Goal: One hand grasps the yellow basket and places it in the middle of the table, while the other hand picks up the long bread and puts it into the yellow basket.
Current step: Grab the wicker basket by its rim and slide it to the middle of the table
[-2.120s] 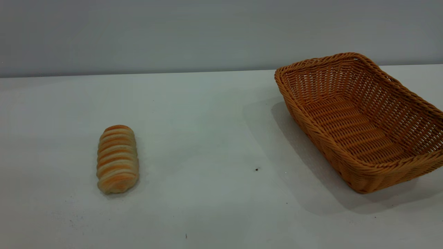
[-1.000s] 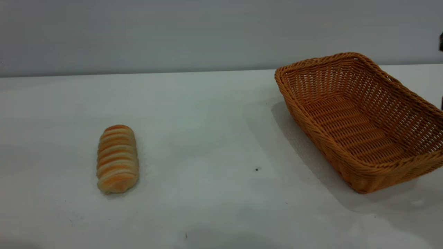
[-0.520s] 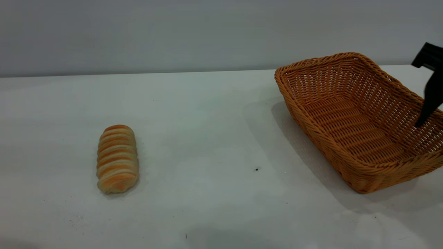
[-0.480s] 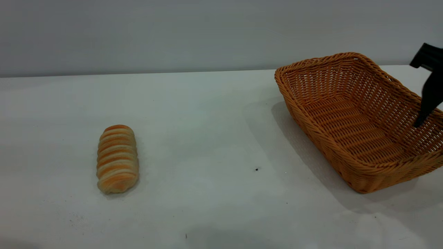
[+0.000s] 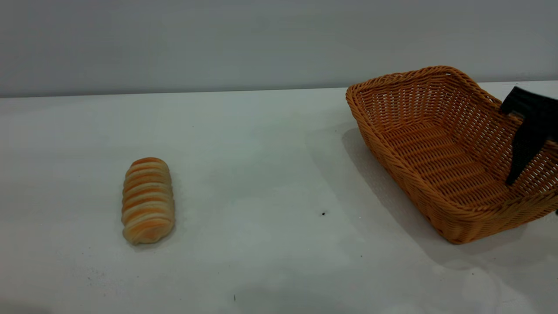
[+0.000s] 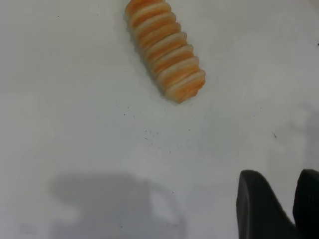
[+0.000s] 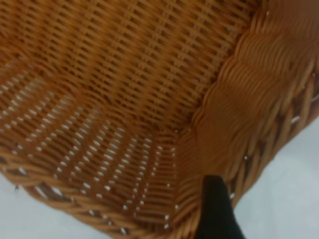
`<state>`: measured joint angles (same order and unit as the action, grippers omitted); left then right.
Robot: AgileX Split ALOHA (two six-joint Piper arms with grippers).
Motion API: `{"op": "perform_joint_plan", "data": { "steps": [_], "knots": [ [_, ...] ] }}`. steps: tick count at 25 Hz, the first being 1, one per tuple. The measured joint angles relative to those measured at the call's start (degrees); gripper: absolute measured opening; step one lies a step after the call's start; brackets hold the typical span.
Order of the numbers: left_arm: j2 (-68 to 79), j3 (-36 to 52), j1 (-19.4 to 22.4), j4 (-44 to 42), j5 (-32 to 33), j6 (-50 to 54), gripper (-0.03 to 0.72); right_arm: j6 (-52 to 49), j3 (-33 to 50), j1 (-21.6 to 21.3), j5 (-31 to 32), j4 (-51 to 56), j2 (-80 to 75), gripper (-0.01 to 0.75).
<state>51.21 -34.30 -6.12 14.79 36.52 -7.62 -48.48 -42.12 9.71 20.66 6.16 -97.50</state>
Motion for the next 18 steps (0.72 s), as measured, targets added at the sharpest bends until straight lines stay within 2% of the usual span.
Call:
{"op": "perform_joint_plan", "data": {
  "steps": [12, 15, 18],
  "knots": [
    [0.0, 0.0, 0.0, 0.0, 0.0, 0.0, 0.235, 0.0, -0.2, 0.0, -5.9, 1.2, -7.5, 0.553],
    [0.0, 0.0, 0.0, 0.0, 0.0, 0.0, 0.235, 0.0, -0.2, 0.0, -8.1, 1.4, -9.3, 0.507],
    [0.0, 0.0, 0.0, 0.0, 0.0, -0.1, 0.235, 0.0, -0.3, 0.0, -10.2, 1.7, -10.5, 0.403]
  ]
}}
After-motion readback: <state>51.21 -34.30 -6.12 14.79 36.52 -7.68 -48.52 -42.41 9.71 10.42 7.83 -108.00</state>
